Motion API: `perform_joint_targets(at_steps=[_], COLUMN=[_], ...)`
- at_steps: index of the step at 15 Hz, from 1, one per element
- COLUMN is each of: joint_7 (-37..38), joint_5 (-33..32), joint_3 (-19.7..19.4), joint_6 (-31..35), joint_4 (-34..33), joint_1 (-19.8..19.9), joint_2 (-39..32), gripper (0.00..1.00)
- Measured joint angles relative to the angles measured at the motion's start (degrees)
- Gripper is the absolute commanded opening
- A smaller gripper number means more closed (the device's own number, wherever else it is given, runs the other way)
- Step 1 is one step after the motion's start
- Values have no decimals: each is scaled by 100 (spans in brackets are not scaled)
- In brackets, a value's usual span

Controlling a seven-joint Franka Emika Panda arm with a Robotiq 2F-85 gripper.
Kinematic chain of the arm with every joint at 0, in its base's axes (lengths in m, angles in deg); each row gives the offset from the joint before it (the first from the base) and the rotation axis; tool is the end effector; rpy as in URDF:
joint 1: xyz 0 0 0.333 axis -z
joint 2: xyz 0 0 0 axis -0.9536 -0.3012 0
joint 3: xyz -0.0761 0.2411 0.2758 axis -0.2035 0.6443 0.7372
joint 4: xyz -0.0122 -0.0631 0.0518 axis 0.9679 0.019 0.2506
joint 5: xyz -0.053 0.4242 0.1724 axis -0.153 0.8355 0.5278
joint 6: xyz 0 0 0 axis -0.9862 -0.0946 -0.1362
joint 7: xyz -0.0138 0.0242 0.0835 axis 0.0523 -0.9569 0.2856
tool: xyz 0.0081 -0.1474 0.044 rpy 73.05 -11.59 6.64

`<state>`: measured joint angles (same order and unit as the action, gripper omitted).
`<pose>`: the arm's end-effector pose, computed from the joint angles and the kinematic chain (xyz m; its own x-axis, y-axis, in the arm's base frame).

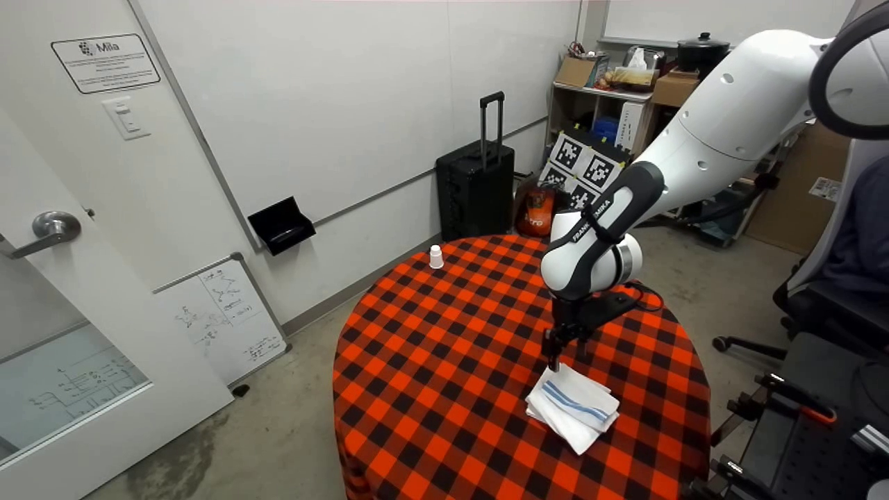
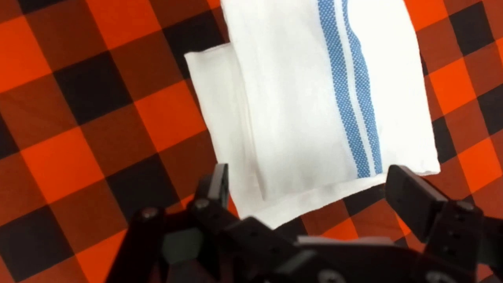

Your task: Unfold the cloth on the table once

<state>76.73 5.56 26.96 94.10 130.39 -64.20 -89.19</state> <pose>0.5975 -0.0192 -0.0411 0.9532 -0.0856 -0.2898 -0.1455 -0.9706 -0.1917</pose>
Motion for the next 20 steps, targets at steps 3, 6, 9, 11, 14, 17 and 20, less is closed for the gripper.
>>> perform_joint_targets(at_steps=[3, 6, 9, 11, 14, 17, 20], joint_7=[-21, -82, -100, -101, -104, -113, -127], joint_5=[-56, -76, -79, -79, -79, -79, -79], joint_3=[-5, -7, -1, 14, 40, 51, 63], joint_6=[-66, -171, -275, -327, -394, -416, -439], joint_4=[-174, -323, -459, -513, -557, -568, -580], joint_1=[73, 130, 131, 126, 126, 126, 126], joint_2=[-176, -334, -463, -514, -569, -616, -673], gripper=[100, 100, 70, 63, 40, 16, 0])
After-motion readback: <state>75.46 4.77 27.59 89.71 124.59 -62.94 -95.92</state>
